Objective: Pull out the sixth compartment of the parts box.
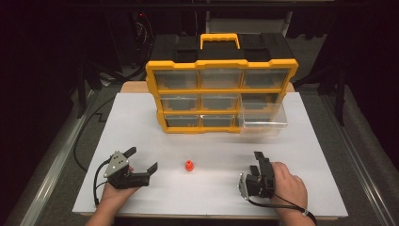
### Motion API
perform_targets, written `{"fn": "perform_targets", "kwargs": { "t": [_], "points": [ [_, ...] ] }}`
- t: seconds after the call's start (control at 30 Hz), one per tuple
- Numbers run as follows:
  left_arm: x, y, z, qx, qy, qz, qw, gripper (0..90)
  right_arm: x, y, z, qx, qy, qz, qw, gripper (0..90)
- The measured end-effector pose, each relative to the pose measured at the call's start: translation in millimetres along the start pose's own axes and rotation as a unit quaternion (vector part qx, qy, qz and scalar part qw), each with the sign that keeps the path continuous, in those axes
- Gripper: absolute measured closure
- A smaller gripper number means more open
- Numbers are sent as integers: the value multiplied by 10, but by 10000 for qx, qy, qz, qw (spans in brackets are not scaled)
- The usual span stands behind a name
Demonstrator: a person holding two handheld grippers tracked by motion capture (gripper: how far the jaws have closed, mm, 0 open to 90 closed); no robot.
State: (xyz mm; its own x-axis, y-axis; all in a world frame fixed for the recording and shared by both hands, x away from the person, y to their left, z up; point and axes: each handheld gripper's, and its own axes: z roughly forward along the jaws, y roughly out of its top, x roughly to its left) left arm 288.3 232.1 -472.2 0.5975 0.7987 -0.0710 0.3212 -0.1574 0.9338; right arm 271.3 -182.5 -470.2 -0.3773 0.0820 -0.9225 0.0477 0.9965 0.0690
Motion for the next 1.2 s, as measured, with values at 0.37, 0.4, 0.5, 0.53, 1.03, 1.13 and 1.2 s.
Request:
{"fn": "perform_targets", "kwargs": {
  "t": [0.37, 0.4, 0.5, 0.53, 1.03, 1.13, 1.2],
  "points": [
    [-13, -11, 17, 99, 50, 35, 9999, 2, -26, -1, -25, -25, -72, 56, 10000, 203],
    [-10, -11, 18, 111, 56, 55, 9999, 2, -27, 2, -23, -37, -96, 47, 9999, 195],
    [-14, -12, 24, 107, 53, 64, 9999, 2, -39, 9, -23, -46, -151, 39, 9999, 153],
    [-14, -13, 23, 108, 54, 69, 9999, 2, -44, 13, -35, 14, -125, 60, 9999, 141],
    [-5, -16, 13, 133, 84, -12, 9999, 2, -64, 44, -54, -81, -324, 83, 9994, 0],
    [-12, -19, 24, 139, 69, -18, 9999, 2, -65, 46, -46, -56, -273, 106, 9996, 0],
    [-18, -19, 25, 93, 145, 43, 9998, 2, -59, 41, -41, -29, -225, 188, 9996, 0]
  ]
}}
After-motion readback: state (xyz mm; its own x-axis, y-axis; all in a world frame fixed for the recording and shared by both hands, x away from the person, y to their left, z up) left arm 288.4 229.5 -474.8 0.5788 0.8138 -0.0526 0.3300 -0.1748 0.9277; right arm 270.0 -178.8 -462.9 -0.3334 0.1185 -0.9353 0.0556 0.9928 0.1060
